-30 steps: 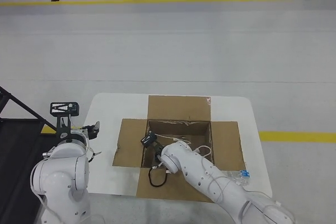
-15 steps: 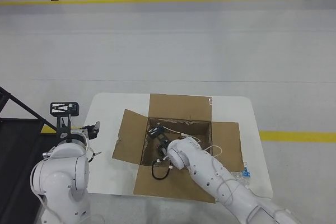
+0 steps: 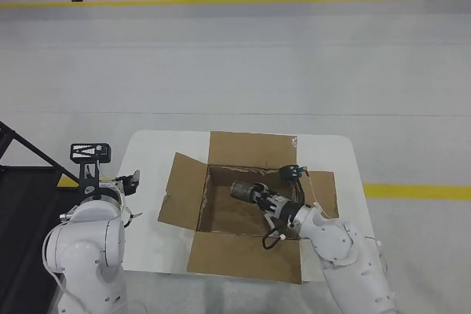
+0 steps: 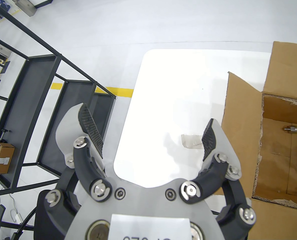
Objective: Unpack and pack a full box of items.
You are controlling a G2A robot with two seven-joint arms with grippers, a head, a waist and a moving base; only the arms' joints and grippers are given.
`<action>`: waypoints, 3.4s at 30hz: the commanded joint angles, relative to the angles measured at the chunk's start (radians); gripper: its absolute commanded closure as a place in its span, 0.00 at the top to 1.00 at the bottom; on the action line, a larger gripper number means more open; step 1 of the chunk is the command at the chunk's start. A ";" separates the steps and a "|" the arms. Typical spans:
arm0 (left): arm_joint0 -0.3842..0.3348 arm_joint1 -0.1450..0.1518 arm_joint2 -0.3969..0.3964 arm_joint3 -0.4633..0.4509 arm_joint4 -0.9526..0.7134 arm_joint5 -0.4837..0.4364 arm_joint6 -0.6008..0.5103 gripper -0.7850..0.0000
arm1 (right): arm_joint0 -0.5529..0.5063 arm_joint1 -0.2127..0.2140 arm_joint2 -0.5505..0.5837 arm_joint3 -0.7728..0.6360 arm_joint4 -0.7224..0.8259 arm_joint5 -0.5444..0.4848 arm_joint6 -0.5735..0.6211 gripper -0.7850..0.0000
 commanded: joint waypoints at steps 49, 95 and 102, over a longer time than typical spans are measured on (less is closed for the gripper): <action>0.000 0.000 0.000 0.000 0.000 0.000 0.000 1.00 | -0.185 0.116 0.392 -0.483 -0.986 0.246 0.441 0.00; 0.000 0.000 0.000 0.000 0.000 0.000 0.000 1.00 | 0.227 0.152 0.352 0.378 -0.707 0.290 0.591 0.24; 0.000 0.000 0.000 0.000 0.000 0.000 0.000 1.00 | 0.240 0.157 0.336 0.401 -0.708 0.293 0.592 0.38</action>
